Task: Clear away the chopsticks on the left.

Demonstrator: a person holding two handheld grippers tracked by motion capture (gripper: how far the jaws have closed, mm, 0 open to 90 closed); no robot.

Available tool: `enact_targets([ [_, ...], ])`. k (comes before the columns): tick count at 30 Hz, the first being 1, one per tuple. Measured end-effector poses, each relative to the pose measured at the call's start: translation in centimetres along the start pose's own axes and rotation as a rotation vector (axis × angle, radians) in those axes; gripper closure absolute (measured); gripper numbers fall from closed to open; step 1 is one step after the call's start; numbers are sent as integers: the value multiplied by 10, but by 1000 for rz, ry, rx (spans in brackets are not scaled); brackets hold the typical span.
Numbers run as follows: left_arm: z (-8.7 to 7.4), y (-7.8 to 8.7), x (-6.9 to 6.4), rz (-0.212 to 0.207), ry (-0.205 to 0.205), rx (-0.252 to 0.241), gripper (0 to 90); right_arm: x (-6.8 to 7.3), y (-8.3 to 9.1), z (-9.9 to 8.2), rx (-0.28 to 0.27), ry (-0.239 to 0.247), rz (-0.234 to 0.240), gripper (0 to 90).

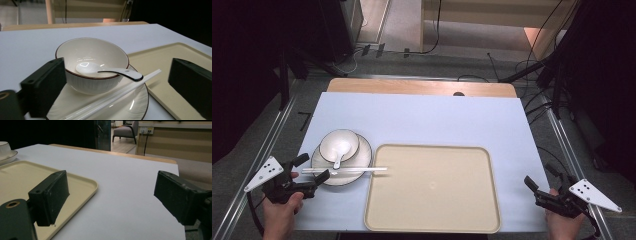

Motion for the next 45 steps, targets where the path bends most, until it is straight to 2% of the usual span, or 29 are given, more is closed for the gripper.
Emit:
enact_targets([
  [1, 0, 0, 0, 0, 0, 0, 58, 0, 0, -1, 4, -1, -1, 130],
  [2, 1, 0, 0, 25, 6, 1, 118, 0, 0, -1, 4, 0, -1, 130],
  [5, 4, 3, -2, 17, 8, -4, 234, -1, 1, 0, 1, -1, -1, 130],
  [6, 5, 6, -2, 9, 8, -13, 330, -1, 2, 0, -2, -4, -4, 130],
  [8, 7, 12, -7, -42, -4, -35, 537, -1, 2, 0, -2, -7, -2, 130],
  [9, 7, 12, -7, -42, -4, -35, 616, -1, 2, 0, -2, -7, -2, 130],
  [10, 9, 17, -12, -67, -26, -35, 710, -1, 2, 0, -1, -3, -5, 130],
  [11, 10, 19, -14, -59, -46, -21, 756, -1, 2, 0, 0, -3, -5, 130],
  [12, 10, 19, -14, -59, -46, -21, 828, -1, 2, 1, -2, -3, -4, 130],
  [13, 10, 19, -16, -51, -39, 4, 873, -1, 2, 1, -3, -4, -3, 130],
  [14, 9, 19, -20, -77, -41, 11, 895, 0, 2, 1, -4, -2, 0, 130],
  [15, 8, 19, -25, -102, -48, 23, 900, 1, 2, 2, -2, 5, 0, 130],
  [17, 6, 17, -29, -111, -59, 41, 900, 1, 2, 2, -2, 3, 1, 130],
  [19, 3, 13, -41, -126, -93, 91, 900, 3, 0, 2, 4, 7, 4, 130],
  [22, 1, 6, -51, -158, -105, 120, 900, 5, -2, 1, 16, 15, 6, 130],
  [27, -8, -7, -59, -168, -106, 159, 900, 6, -3, 1, 24, 26, 10, 130],
  [29, -15, -19, -63, -138, -133, 217, 900, 5, -3, -1, 25, 19, 12, 130],
  [30, -15, -19, -63, -138, -133, 217, 900, 5, -3, -1, 25, 19, 12, 130],
  [31, -19, -26, -67, -136, -145, 243, 900, 5, -3, -1, 28, 21, 13, 130],
  [33, -22, -39, -68, -115, -118, 266, 900, 5, -3, -1, 28, 21, 14, 130],
  [34, -22, -39, -68, -115, -118, 266, 900, 5, -3, 0, 26, 21, 13, 130],
  [37, -27, -56, -67, -86, -73, 294, 900, 5, -2, 0, 25, 23, 9, 130],
  [40, -32, -66, -64, -45, -67, 326, 900, 5, -2, -1, 26, 22, 13, 130],
  [43, -33, -72, -58, -3, -39, 326, 900, 5, -3, -1, 28, 23, 15, 130],
  [45, -33, -74, -56, 3, -28, 325, 900, 6, -3, -1, 28, 24, 14, 130],
])
Point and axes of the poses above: each handheld gripper's, and its own axes: y roughly backward along the jaws, z roughly out of its top, x roughly to its left, the point moved 10 cm from there along -y, roughly forward along the jaws, and after that the axes turned 13 degrees about x, right-handed, at the moved point
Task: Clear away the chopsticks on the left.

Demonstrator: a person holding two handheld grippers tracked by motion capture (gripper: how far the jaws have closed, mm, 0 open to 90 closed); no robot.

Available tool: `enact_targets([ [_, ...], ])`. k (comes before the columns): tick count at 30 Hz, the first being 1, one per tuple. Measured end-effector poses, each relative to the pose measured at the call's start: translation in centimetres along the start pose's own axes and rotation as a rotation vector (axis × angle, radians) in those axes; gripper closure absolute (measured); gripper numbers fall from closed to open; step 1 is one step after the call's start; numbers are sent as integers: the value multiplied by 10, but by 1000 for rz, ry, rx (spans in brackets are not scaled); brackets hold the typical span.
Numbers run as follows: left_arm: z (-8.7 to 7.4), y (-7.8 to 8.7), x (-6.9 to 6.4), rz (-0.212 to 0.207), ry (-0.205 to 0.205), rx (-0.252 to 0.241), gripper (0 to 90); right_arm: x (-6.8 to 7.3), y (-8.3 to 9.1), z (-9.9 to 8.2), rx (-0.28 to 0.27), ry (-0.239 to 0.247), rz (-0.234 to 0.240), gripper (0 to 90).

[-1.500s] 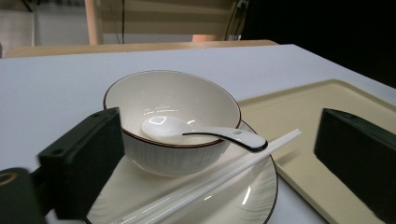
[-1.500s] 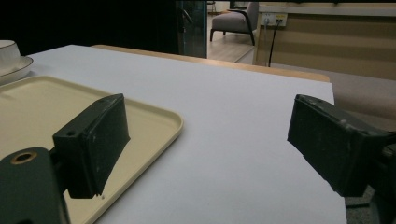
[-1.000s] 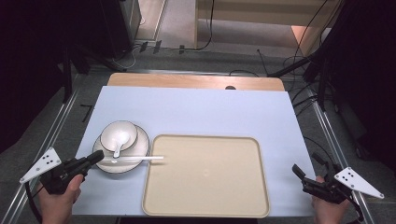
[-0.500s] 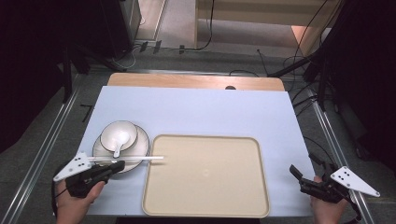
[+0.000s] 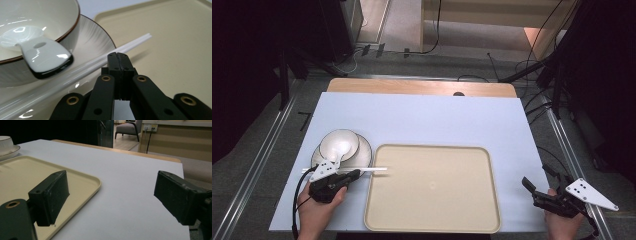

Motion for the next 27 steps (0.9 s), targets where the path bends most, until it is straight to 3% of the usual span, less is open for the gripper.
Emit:
enact_targets([
  [10, 4, -14, 7, 42, 28, 23, 900, 1, -1, -1, 5, 0, 5, 130],
  [20, 12, -24, 12, 76, 107, -7, 900, 2, -2, -3, 16, 5, 13, 130],
  [24, 12, -23, 13, 78, 110, -9, 900, 2, -3, -4, 18, 10, 13, 130],
  [27, 11, -12, 12, 49, 108, -28, 892, 3, -4, -4, 25, 12, 17, 130],
])
Point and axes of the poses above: each handheld gripper's, and its own axes: y roughly backward along the jaws, z roughly out of its top, x roughly to its left, the point moved 10 cm from there along -y, roughly forward along the jaws, and after that the axes turned 13 degrees about x, right-handed, at the moved point
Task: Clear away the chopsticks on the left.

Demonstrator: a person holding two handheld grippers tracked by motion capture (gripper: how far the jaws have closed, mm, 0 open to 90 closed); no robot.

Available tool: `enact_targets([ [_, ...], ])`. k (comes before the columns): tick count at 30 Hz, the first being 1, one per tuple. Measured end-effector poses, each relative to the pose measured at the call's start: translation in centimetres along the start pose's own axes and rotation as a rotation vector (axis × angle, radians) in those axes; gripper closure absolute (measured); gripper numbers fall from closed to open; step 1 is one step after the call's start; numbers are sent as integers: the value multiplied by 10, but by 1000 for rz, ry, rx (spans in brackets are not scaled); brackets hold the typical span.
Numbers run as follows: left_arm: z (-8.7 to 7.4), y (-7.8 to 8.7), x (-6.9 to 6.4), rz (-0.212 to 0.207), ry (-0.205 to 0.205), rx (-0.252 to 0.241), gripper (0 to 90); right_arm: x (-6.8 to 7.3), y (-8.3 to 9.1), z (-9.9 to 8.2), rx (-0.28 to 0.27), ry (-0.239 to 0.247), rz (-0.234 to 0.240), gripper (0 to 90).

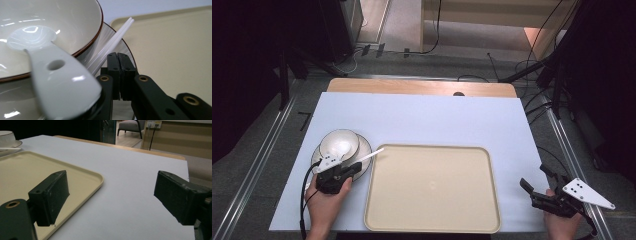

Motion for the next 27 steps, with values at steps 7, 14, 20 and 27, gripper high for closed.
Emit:
enact_targets([
  [7, -10, 29, 3, -44, -43, -17, 829, 1, 0, 0, 0, 1, 5, 130],
  [14, -15, 50, 16, -64, -90, -4, 852, 2, 0, 1, 2, 9, 3, 130],
  [20, -18, 63, 32, -34, -113, 27, 853, 2, 0, 0, 5, 9, 4, 130],
  [27, -25, 70, 51, -15, -98, 59, 852, 2, -1, 0, 9, 12, 4, 130],
])
Point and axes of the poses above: each handheld gripper's, and its own axes: y roughly backward along the jaws, z roughly out of its top, x roughly to its left, the point moved 10 cm from there along -y, roughly forward along the jaws, and after that the axes turned 13 degrees about x, right-handed, at the moved point
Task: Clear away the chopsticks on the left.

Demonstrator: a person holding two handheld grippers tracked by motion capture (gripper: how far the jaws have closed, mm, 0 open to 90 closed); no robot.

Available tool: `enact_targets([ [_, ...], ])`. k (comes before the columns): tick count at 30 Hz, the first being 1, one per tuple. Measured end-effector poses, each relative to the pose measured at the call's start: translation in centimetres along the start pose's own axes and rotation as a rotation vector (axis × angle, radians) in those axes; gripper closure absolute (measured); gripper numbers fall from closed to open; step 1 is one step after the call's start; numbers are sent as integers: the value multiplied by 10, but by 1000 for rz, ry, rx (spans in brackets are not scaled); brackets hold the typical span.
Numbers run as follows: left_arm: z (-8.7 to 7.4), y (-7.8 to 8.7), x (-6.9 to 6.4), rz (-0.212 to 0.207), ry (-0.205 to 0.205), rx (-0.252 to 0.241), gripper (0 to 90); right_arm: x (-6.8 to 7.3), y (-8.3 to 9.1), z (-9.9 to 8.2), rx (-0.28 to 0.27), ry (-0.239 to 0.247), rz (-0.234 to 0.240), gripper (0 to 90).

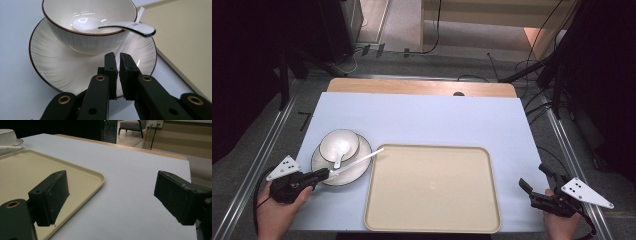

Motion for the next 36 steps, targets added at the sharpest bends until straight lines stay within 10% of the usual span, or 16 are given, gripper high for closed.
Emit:
enact_targets([
  [36, -3, -10, -5, 30, -29, 53, 796, -1, 0, 0, -7, -5, 8, 130],
])
Point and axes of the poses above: each handheld gripper's, and its own axes: y roughly backward along the jaws, z roughly out of its top, x roughly to its left, the point moved 10 cm from there along -y, roughly forward along the jaws, and after that the axes turned 13 degrees about x, right-handed, at the moved point
